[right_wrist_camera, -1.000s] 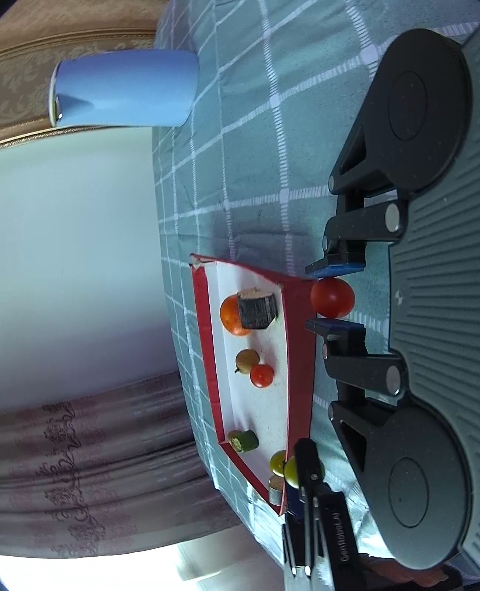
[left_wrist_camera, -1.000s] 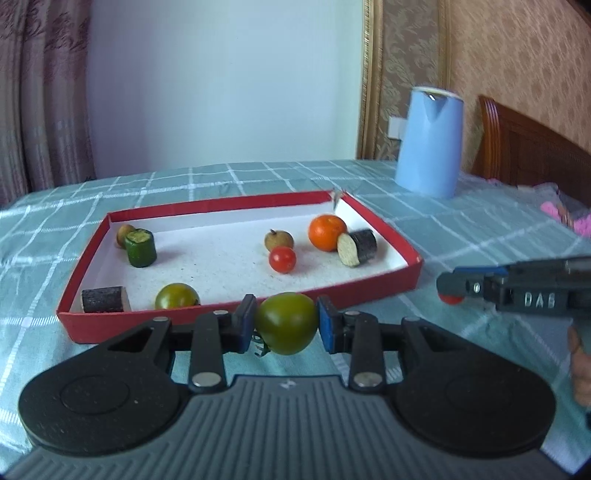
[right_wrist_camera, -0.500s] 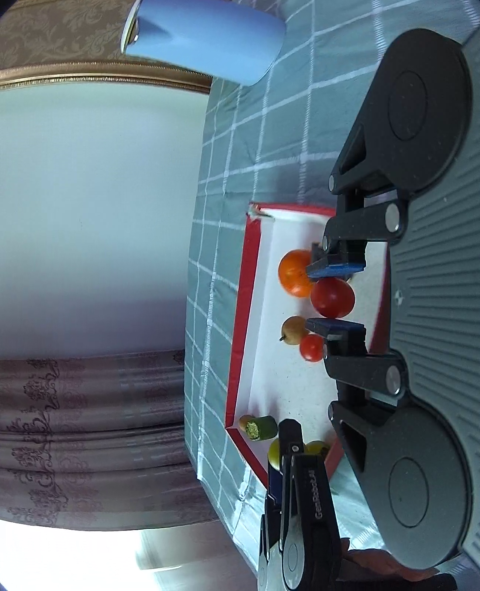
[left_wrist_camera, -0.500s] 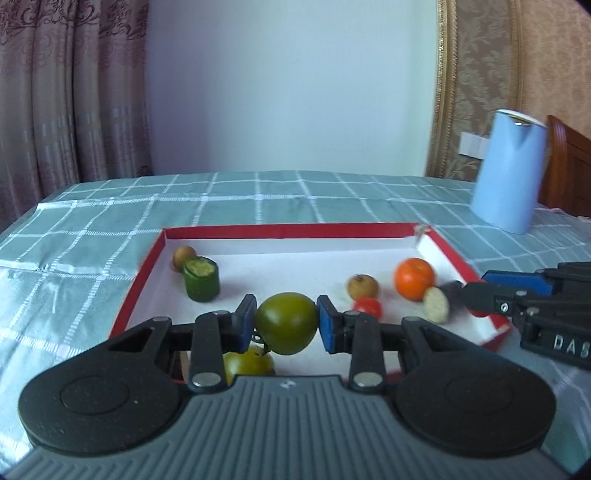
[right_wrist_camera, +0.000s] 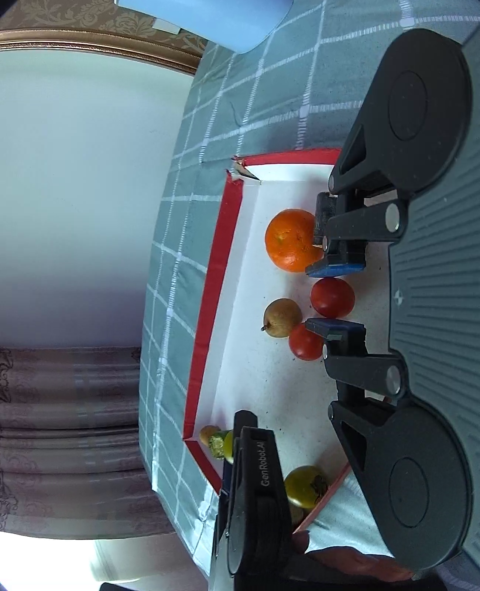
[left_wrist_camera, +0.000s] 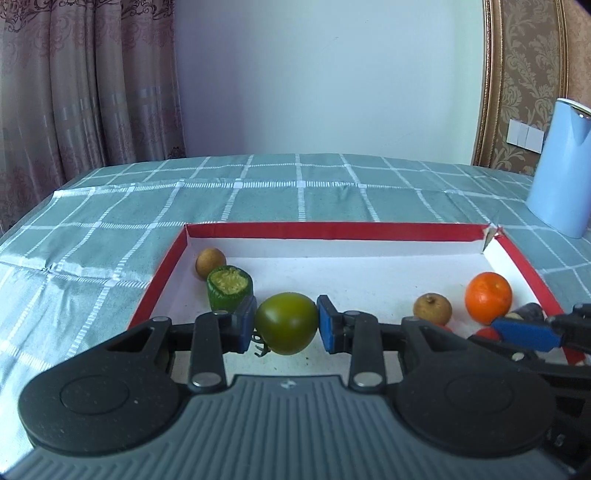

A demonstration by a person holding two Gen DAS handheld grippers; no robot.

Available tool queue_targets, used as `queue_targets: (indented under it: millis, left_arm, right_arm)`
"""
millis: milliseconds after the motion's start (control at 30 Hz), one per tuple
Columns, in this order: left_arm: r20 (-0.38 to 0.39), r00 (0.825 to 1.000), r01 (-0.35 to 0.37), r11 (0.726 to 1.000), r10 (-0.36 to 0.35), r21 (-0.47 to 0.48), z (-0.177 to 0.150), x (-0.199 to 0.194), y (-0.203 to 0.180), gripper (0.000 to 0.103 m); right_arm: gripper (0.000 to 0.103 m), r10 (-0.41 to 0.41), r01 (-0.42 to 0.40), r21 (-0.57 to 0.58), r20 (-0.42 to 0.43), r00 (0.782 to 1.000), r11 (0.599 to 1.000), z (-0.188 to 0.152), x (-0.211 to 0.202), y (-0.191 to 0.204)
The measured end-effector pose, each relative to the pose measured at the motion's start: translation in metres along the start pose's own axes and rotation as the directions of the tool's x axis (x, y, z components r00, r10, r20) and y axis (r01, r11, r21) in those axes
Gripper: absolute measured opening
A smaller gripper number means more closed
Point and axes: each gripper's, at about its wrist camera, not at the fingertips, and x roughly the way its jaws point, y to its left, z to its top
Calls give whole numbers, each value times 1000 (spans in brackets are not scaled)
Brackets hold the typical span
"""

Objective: Organize fruits

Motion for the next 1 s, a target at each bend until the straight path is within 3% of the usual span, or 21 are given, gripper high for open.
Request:
queue_targets:
  millis: [200, 400, 567, 633, 733, 800, 867, 1000]
  left_arm:
    - [-3, 1000, -22, 1000, 22, 14, -2, 5, -2, 33]
    - [10, 999, -32, 1000, 32, 2, -1, 4, -1, 54]
    - [29, 998, -47, 999, 47, -4, -1, 1, 0, 83]
    - [45, 998, -53, 999, 53, -6, -1, -2, 0, 86]
    - [48, 998, -48, 999, 49, -14, -1, -5, 2, 90]
    - [47, 998, -50, 999, 51, -14, -2, -6, 2, 91]
    - [46, 998, -48, 999, 48, -16, -2, -6, 3, 94]
    - [51, 998, -47, 999, 48, -15, -4, -8, 2, 95]
  right_arm:
    - [23, -8, 8, 19, -6, 1000, 1000, 2, 8, 1]
    - [23, -18, 18, 22, -10, 1000, 1000, 2, 9, 1]
    - [27, -12, 12, 27, -3, 1000, 1000, 0, 10, 1]
    - [30, -1, 1, 36, 0, 1000, 999, -1, 9, -1]
    - [43, 17, -18, 47, 17, 1000, 999, -2, 6, -2]
    - [68, 26, -27, 46, 31, 999, 999, -3, 3, -1]
    - [73, 9, -11, 41, 57, 998, 999, -4, -1, 2]
    - [74, -26, 24, 24, 92, 995, 999, -6, -7, 6]
